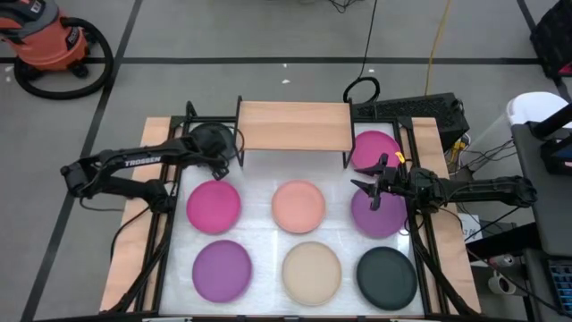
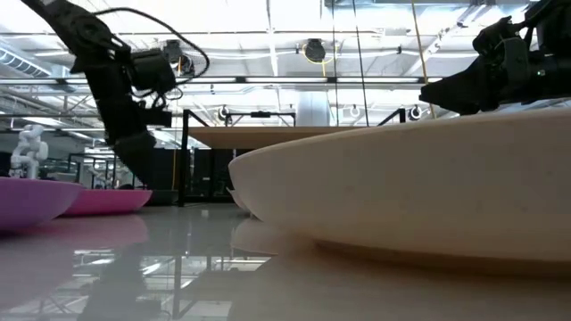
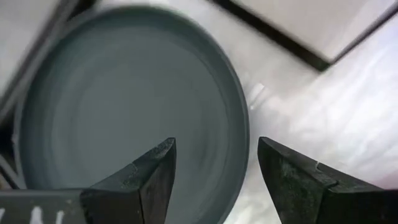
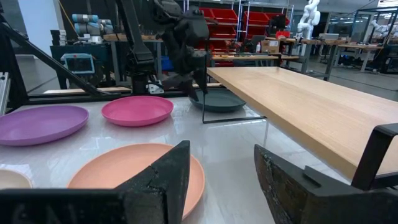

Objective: Place and stack plates onto a shelf
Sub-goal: Put the top black plate on the shelf

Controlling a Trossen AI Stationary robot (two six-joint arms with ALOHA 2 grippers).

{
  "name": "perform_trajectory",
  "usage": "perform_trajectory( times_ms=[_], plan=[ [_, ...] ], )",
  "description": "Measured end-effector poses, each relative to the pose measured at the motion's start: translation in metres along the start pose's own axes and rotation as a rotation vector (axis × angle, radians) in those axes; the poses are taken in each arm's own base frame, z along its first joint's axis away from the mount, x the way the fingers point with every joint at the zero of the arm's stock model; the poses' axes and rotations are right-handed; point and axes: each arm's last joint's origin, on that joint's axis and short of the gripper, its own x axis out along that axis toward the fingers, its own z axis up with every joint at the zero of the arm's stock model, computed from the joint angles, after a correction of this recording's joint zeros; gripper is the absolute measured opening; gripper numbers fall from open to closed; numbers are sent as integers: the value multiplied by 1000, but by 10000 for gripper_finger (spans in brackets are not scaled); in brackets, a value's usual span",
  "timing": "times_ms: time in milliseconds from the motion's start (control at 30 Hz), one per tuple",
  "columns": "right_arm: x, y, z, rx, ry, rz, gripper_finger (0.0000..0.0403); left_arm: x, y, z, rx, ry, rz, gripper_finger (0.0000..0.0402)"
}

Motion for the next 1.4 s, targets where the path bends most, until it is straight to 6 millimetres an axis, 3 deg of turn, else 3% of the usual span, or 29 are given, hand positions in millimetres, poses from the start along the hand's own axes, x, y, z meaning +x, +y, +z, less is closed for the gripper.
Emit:
perform_trajectory(
  times_ms=[800, 900, 1167, 1400],
  plan=[
    [0, 0, 0, 0, 0, 0, 160, 36, -8, -4, -19, 64, 36, 226],
    [0, 0, 0, 0, 0, 0, 160, 36, -8, -5, -34, 62, 46, 190],
    [0, 0, 0, 0, 0, 0, 160, 35, -7, -5, -21, 57, 84, 26],
    [0, 0, 0, 0, 0, 0, 160, 30, -6, -2, -32, 19, 98, 16]
  ],
)
